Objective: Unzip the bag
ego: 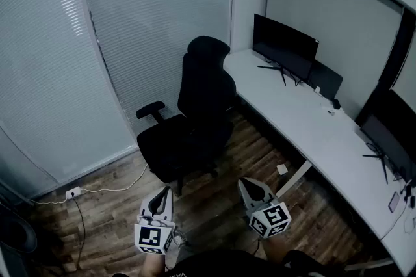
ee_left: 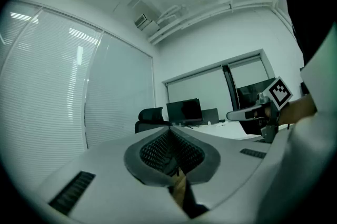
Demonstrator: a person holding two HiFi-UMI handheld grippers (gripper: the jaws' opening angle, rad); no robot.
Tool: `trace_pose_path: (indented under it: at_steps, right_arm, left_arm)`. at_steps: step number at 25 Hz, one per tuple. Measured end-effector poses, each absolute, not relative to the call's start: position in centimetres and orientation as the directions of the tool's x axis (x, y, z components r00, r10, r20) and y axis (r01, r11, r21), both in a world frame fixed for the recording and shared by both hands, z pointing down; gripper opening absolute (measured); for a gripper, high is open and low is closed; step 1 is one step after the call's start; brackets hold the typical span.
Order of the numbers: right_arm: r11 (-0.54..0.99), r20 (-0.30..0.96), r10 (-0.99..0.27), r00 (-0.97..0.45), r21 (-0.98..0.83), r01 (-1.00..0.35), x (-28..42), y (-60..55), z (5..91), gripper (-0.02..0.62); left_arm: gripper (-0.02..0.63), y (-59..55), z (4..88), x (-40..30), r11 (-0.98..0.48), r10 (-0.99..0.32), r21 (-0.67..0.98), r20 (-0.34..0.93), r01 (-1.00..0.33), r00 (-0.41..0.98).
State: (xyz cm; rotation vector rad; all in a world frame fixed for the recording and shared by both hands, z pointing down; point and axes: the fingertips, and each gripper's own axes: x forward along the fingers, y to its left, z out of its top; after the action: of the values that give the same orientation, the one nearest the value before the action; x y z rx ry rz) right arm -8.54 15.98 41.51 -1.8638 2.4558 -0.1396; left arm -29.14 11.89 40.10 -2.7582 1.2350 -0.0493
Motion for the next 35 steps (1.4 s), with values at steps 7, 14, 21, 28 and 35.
trace_pose_path:
  at_steps: [7, 14, 21, 28, 35]
  right_arm:
    - [0.290, 0.000, -0.956, -0.293, -0.150, -0.945, -8.8, 16.5, 42.0, 0.044]
    - [0.281, 0.020, -0.957, -0.288, -0.162, -0.946, -8.7, 15.5, 43.0, 0.048]
    - [0.254, 0.070, -0.960, -0.270, -0.179, -0.950, -8.6, 11.8, 44.6, 0.147]
    - [0.225, 0.099, -0.965, -0.244, -0.177, -0.958, -8.6, 6.8, 45.5, 0.158]
    - [0.190, 0.133, -0.967, -0.216, -0.182, -0.965, -9.2, 2.0, 46.8, 0.160]
  left_arm:
    - [0.018, 12.6, 40.3, -28.9, -0.666, -0.740, -0.118, -0.021, -0.736, 0.673]
    - [0.023, 11.8, 41.3, -27.8, -0.688, -0.725, -0.070, 0.059, -0.722, 0.686]
    - [0.117, 7.8, 43.4, -27.1, -0.723, -0.690, -0.044, 0.096, -0.689, 0.718]
    - [0.170, 2.5, 44.7, -26.5, -0.755, -0.653, -0.042, 0.140, -0.655, 0.744]
    - [0.193, -2.6, 45.6, -25.6, -0.799, -0.598, -0.047, 0.166, -0.599, 0.784]
